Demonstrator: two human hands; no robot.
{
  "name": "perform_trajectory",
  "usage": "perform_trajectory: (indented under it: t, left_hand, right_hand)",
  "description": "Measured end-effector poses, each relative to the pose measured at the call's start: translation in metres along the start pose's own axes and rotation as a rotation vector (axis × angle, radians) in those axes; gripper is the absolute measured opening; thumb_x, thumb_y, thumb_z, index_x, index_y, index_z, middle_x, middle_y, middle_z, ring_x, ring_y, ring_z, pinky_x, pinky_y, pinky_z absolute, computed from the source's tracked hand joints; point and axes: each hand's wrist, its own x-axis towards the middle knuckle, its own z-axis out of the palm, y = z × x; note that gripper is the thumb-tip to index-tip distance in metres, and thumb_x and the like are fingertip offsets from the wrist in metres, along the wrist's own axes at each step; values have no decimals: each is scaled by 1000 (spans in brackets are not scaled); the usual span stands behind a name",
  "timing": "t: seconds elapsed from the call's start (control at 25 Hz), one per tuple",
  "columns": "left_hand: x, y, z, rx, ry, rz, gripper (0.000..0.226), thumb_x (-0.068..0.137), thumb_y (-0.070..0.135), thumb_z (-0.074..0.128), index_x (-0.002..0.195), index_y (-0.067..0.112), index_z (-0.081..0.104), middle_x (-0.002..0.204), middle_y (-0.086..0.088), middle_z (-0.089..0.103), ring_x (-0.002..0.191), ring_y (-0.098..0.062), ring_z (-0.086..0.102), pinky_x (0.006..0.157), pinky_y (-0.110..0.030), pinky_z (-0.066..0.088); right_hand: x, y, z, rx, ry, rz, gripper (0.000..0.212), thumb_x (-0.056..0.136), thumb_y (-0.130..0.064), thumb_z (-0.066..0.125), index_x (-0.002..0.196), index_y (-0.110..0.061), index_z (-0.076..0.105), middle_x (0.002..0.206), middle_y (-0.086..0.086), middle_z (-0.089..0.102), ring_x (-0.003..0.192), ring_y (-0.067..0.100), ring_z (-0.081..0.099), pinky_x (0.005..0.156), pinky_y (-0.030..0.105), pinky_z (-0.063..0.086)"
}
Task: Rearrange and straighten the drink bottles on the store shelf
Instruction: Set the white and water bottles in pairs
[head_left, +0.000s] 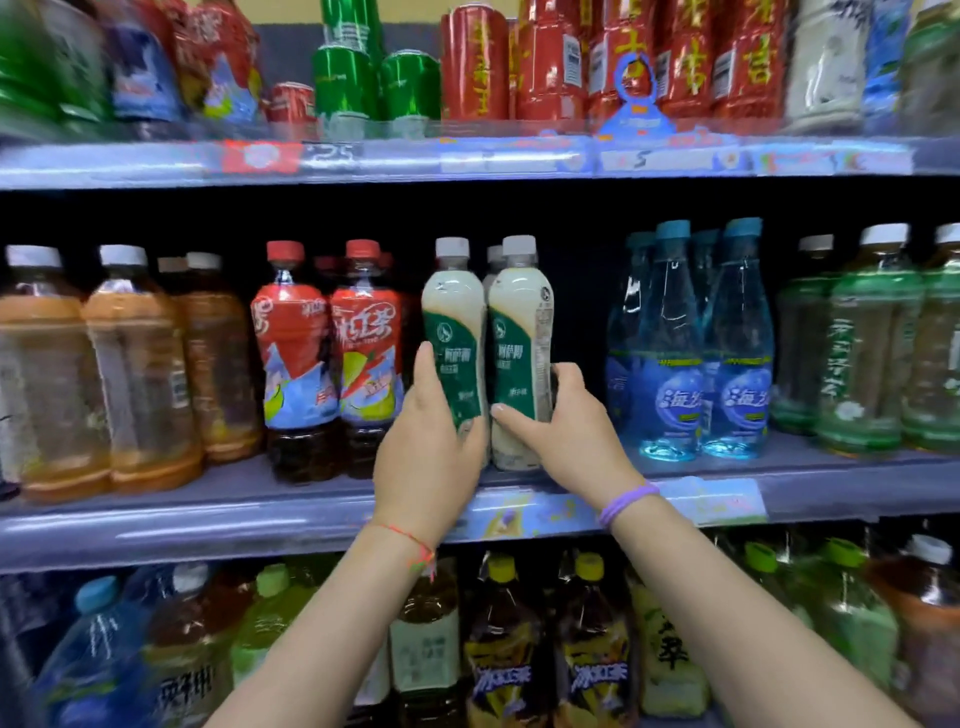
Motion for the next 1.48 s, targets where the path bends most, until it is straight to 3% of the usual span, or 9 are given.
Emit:
perform_trajectory:
  t: [0.16, 0.32, 0.48, 0.84, 1.0, 1.16, 1.28, 1.4, 1.48]
  left_hand:
    - [2, 0, -5, -48, -24, 17, 89, 91, 32, 67, 156, 20, 7, 139, -9, 51, 116, -27, 57, 80, -30, 41]
    - [5, 1, 0, -121, -81, -43, 89, 89, 36, 66, 155, 23, 8, 136, -8, 54, 115, -29, 58, 84, -35, 45]
    - [3, 4, 3, -168, -125, -100, 79, 89, 33, 63, 152, 25, 15, 127, -6, 60, 103, -30, 62, 74, -32, 43]
    - [3, 5, 10, -136, -73, -46, 74, 90, 35, 66, 149, 28, 22, 132, 2, 59, 109, -26, 61, 74, -31, 42]
    - [-1, 4, 8, -76, -102, -99, 78, 94, 31, 60, 155, 18, 13, 141, -8, 52, 115, -30, 59, 84, -39, 50]
    - [-14, 11, 2, 163, 125, 148, 79, 91, 10, 60, 156, 10, 16, 153, -24, 30, 137, -40, 38, 105, -46, 45]
    - [-8, 12, -1, 83, 97, 75, 90, 91, 22, 65, 158, 15, 6, 152, -21, 32, 130, -37, 45, 90, -41, 50]
    - [-4, 8, 5, 76, 58, -31, 93, 94, 28, 63, 157, 12, -3, 140, -16, 48, 109, -31, 59, 71, -34, 46]
    - [-8, 6, 9, 67, 84, -3, 90, 94, 27, 62, 157, 10, 0, 138, -17, 49, 106, -32, 60, 71, -35, 46]
  right_hand:
    - [-6, -6, -12, -58, 34, 55, 48, 82, -45, 75, 115, -19, 51, 102, -7, 67, 93, 14, 64, 79, 31, 51]
    - [-8, -4, -22, -133, 71, 58, 33, 82, -40, 72, 108, -22, 59, 104, -1, 60, 98, 14, 53, 76, 29, 40]
    - [-11, -8, -33, -40, 66, 67, 28, 82, -28, 67, 106, -22, 56, 101, -5, 64, 96, 17, 60, 80, 36, 52]
    - [-11, -3, -40, 45, 14, 9, 26, 84, -26, 66, 107, -27, 53, 104, -10, 64, 101, 14, 60, 87, 36, 52]
    - [-12, -1, -35, 52, -4, -31, 28, 84, -30, 68, 107, -30, 52, 108, -8, 63, 101, 11, 60, 82, 29, 50]
    - [-12, -4, -31, -13, 31, -7, 32, 83, -30, 65, 108, -22, 49, 107, -2, 61, 96, 18, 60, 79, 35, 52]
    - [-10, 2, -28, -150, 115, 12, 42, 86, -25, 60, 121, -11, 41, 112, 10, 58, 98, 31, 58, 81, 44, 52]
    - [-11, 6, -25, -330, 163, 37, 65, 92, -15, 54, 146, 3, 21, 134, 23, 46, 119, 39, 51, 94, 45, 48]
    - [-17, 3, -21, -549, 336, -219, 66, 91, -6, 49, 149, 7, 21, 142, 26, 41, 128, 38, 43, 103, 41, 42]
